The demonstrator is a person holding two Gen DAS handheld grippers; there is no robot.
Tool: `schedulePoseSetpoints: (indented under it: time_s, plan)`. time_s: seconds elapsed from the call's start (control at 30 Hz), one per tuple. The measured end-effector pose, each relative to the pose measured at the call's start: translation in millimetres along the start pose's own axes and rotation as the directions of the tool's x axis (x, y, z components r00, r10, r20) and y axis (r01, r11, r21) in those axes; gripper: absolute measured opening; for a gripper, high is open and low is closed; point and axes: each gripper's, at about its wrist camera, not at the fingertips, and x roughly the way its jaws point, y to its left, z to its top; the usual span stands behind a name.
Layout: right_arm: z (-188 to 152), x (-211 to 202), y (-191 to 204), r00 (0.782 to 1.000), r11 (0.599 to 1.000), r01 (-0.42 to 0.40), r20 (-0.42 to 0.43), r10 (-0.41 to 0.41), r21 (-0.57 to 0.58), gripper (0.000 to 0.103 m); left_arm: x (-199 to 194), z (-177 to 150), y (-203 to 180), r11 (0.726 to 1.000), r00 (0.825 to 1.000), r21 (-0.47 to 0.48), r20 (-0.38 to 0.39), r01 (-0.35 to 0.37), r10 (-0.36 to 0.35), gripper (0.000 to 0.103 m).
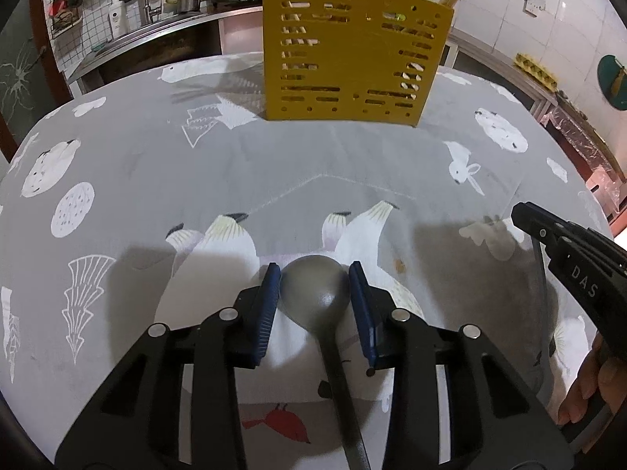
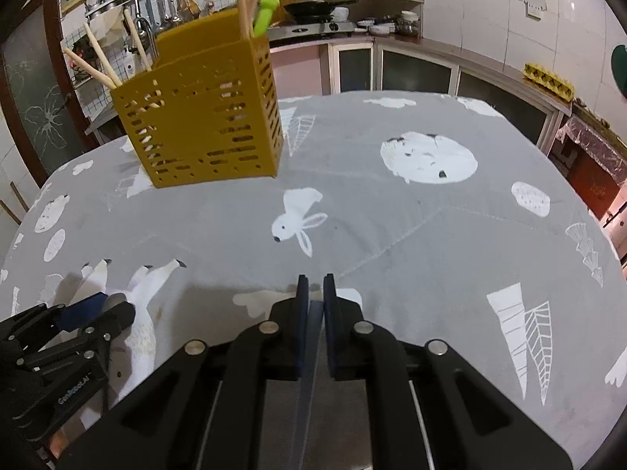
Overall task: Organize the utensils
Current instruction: 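Close the right gripper on a thin grey utensil while the left gripper grasps a grey spoon, then lift the grey spoon and grey utensil toward the yellow holder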
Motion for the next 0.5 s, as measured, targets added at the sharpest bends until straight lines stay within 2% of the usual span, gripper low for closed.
schedulePoseSetpoints:
  time_s: [0.23,0.5]
  plan:
    - [12.7,-23.6,-0.3,0.995,1.0,-0.008,0.096,0.007,0.009,0.007,-26.2,12.6,5.1,1.0,0.994,0.02,0.109,-0.018,0.015,0.035]
    - [26.1,-58.6,2.7,0.969,1.0,-0.012,0.248,0.01,0.006,0.007,-70.0,21.8,11.7,0.997,0.955,0.053,0.296,-0.049,0.031,0.035]
